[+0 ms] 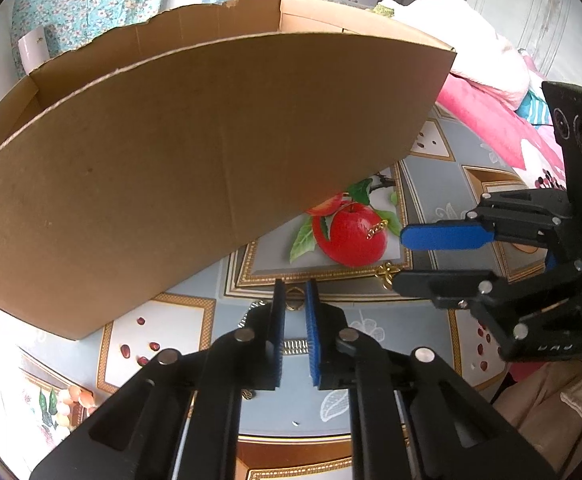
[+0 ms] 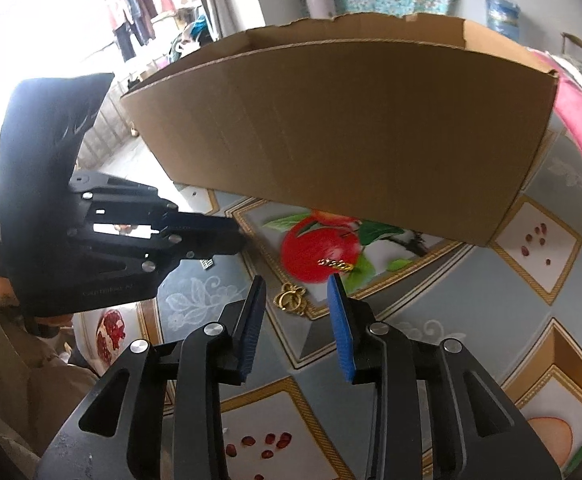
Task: Organize jewelry
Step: 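Move the right gripper down to the small gold ring on the table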
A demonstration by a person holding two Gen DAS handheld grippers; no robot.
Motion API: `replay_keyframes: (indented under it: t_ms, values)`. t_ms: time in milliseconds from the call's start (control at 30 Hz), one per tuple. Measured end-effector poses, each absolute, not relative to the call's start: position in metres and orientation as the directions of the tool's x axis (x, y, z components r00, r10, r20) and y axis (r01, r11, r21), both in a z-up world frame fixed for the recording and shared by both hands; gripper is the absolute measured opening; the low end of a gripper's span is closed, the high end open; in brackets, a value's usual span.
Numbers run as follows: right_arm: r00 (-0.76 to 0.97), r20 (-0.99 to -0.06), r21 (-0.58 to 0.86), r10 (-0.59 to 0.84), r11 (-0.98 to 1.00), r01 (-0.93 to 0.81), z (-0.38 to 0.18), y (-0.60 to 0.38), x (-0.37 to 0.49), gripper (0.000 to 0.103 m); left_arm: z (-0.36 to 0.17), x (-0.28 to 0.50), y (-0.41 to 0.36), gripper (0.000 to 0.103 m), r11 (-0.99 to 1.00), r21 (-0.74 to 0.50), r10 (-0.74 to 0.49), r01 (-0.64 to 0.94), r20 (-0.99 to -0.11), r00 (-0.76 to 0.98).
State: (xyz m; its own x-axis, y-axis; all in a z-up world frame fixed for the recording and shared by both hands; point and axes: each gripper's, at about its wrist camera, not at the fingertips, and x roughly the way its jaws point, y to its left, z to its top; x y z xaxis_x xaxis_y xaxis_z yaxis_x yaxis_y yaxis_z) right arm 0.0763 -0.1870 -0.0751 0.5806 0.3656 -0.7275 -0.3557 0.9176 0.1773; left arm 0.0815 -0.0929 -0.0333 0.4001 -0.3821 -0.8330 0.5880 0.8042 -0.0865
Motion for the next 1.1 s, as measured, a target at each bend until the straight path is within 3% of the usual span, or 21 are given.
replay_keyframes:
  t_ms: [333,500,1100]
  values:
    - [0.586,-0.746,0.102,0.317,0.923,-0.371,-0.080,-0.172,0.077,0.028,-0.033,0.081,-0.091,0.009,0.802,-0.096,-0.393,0.590,-0.828,0.400]
    - [0.603,-0.754,0.025,0.261,0.928,-0.371,-0.081,-0.162,0.074,0.018,-0.033,0.081,-0.091,0.009,0.801,-0.098,-0.395,0.590,-0.827,0.400]
    - [0.592,-0.769,-0.014,0.240,0.920,-0.391,-0.080,-0.149,0.071,0.013,-0.034,0.082,-0.091,0.009,0.802,-0.097,-0.394,0.590,-0.827,0.400]
